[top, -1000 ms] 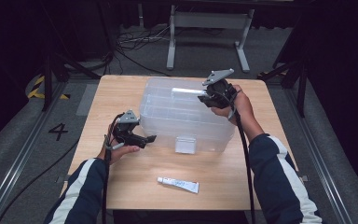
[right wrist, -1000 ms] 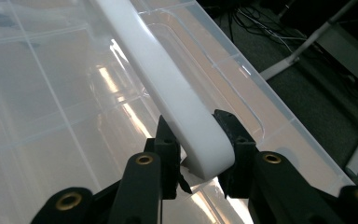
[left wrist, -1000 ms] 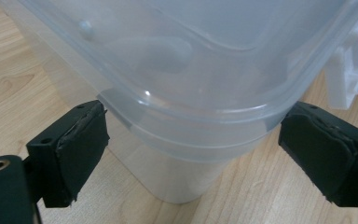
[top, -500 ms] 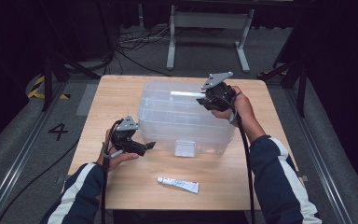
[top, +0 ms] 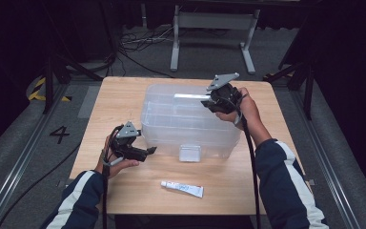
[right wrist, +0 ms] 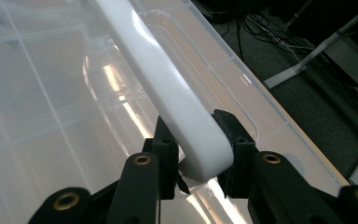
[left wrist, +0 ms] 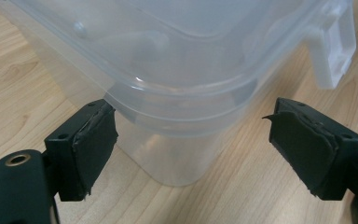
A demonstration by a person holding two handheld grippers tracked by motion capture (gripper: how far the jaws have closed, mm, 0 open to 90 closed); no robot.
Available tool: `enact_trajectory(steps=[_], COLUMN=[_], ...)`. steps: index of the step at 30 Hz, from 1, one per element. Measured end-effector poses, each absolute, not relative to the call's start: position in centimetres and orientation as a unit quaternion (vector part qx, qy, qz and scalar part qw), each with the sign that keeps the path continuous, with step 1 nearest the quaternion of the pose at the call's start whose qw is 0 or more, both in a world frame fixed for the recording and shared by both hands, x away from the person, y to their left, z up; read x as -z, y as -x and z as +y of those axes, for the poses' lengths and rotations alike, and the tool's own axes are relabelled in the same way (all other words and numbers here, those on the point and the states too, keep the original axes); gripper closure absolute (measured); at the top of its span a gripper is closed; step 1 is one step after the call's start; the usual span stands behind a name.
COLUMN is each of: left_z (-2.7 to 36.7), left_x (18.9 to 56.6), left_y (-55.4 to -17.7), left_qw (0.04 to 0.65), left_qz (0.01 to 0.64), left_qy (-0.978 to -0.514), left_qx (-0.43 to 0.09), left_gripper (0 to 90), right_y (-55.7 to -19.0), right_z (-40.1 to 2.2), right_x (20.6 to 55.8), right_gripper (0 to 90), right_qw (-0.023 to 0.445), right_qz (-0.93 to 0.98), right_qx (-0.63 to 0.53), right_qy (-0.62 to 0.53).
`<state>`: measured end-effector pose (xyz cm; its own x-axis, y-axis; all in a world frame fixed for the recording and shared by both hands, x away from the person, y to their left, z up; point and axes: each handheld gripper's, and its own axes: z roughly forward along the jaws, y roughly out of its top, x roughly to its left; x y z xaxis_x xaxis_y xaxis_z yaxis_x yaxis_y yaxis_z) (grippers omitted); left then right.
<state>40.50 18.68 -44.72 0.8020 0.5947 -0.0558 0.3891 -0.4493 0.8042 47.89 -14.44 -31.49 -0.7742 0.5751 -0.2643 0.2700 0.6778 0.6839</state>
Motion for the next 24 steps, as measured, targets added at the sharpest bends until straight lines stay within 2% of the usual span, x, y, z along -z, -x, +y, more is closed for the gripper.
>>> enact_trajectory(steps=[5,12,18,24], left_z=[19.3,20.5,20.6,20.3], left_x=[44.5,42.9,42.9,42.9], left_y=[-39.9,-38.9,-38.8,-38.9], left_qw=[0.434,0.463,0.463,0.459], left_qz=[0.286,0.282,0.286,0.281], left_qy=[-0.846,-0.828,-0.827,-0.831], left_qx=[-0.122,-0.141,-0.137,-0.138], left_gripper=[19.1,24.7,32.3,34.3], right_y=[-48.0,-48.1,-48.4,-48.9], right_z=[-14.5,-14.8,-14.8,-14.7], right_x=[31.2,30.5,30.1,29.5], right_gripper=[70.7,69.9,69.8,69.7], right_qw=[0.237,0.231,0.227,0.222], right_qz=[0.884,0.883,0.883,0.884], right_qx=[-0.324,-0.328,-0.322,-0.317], right_qy=[-0.241,-0.246,-0.253,-0.264])
